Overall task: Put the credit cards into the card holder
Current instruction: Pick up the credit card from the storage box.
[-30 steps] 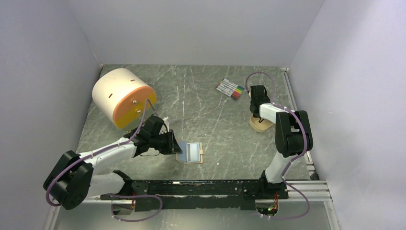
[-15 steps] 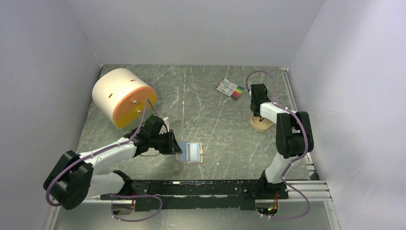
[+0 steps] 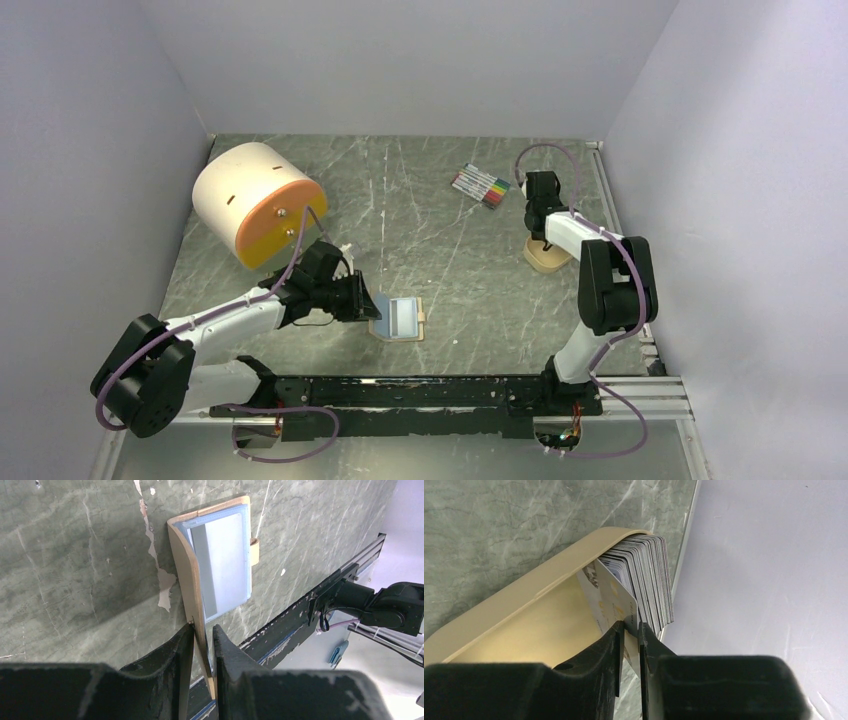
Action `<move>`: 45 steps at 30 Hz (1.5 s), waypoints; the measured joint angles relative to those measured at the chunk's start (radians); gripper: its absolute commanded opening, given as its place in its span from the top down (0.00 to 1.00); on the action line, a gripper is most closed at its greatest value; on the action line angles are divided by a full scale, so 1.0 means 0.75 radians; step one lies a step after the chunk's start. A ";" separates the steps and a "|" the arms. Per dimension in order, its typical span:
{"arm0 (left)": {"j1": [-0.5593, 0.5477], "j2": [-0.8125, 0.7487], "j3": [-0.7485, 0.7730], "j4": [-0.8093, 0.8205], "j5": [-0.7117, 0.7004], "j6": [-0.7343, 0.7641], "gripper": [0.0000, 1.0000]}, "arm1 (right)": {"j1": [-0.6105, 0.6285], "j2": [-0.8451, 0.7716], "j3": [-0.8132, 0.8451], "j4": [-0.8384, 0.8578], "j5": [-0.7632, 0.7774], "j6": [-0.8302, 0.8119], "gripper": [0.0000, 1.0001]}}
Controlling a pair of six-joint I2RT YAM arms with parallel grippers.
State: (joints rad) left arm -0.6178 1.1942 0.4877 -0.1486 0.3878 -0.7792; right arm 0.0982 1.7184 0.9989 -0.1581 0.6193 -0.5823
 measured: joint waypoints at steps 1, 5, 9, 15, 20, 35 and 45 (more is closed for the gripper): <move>0.000 0.000 -0.001 0.001 0.000 0.000 0.74 | 0.000 -0.001 0.004 -0.008 -0.005 0.003 0.82; 0.000 0.000 -0.001 0.002 0.000 -0.001 0.74 | 0.001 -0.004 0.027 -0.061 -0.033 0.025 0.93; 0.000 0.000 -0.001 0.004 0.002 -0.005 0.74 | 0.015 -0.041 0.030 -0.151 -0.087 0.079 1.00; 0.000 0.000 -0.006 0.002 0.003 -0.005 0.72 | 0.035 -0.134 0.031 -0.274 -0.121 0.153 1.00; 0.000 -0.001 -0.007 0.000 0.002 -0.003 0.73 | 0.086 -0.182 0.089 -0.406 -0.134 0.221 1.00; 0.000 -0.064 -0.027 -0.012 -0.014 0.011 0.91 | 0.254 -0.556 0.302 -0.452 -0.649 0.611 1.00; 0.000 -0.062 -0.076 0.070 -0.015 -0.054 0.91 | 0.255 -0.648 0.098 -0.268 -1.210 1.052 1.00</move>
State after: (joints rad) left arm -0.6178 1.1481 0.4309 -0.0959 0.3767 -0.8196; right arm 0.2893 1.2324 1.0725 -0.3588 -0.2882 0.2066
